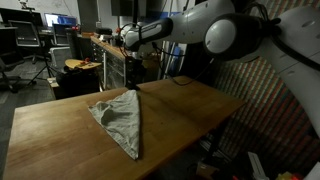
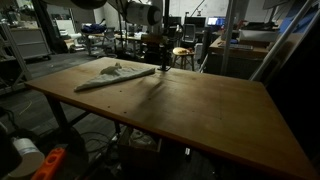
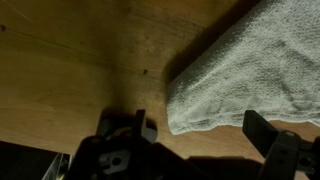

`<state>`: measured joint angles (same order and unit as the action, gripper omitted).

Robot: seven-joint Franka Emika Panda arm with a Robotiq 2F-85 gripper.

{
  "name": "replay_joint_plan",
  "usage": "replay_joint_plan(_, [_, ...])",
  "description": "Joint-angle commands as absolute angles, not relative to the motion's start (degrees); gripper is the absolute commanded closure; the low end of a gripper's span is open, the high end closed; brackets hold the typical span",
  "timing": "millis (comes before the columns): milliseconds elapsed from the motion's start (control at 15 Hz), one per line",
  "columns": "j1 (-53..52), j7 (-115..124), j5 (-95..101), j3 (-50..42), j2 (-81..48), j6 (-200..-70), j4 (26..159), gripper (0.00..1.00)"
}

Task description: Fold the towel twice diagonally

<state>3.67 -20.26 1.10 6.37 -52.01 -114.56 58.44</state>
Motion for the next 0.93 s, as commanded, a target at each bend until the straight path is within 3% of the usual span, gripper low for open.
replay_joint_plan(0, [3.53, -18.47, -1.16, 6.26, -51.20, -116.66, 60.31, 0.00])
replay_joint_plan(867, [3.45, -14.82, -1.97, 5.99, -54.74, -123.18, 61.01, 0.00])
